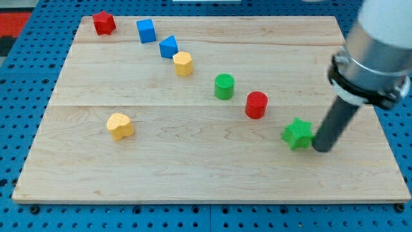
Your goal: Move the yellow heart to the bottom right of the green star
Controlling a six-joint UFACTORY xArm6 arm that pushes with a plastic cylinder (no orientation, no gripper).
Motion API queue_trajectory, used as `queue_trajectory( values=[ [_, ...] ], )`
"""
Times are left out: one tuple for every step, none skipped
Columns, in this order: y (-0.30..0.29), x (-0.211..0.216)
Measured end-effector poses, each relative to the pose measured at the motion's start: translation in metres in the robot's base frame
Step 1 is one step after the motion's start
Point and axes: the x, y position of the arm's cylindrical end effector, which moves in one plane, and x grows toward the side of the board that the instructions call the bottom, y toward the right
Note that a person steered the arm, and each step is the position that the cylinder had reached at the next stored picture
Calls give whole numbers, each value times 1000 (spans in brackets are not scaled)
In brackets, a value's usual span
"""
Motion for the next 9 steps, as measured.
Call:
queue_trajectory(
  values=[
    [-14,-3],
    [5,36],
    [-57,91],
    [-202,99],
    [-306,53],
    [-389,16],
    [-453,6],
    [-372,-20],
    [-323,-19]
  ],
)
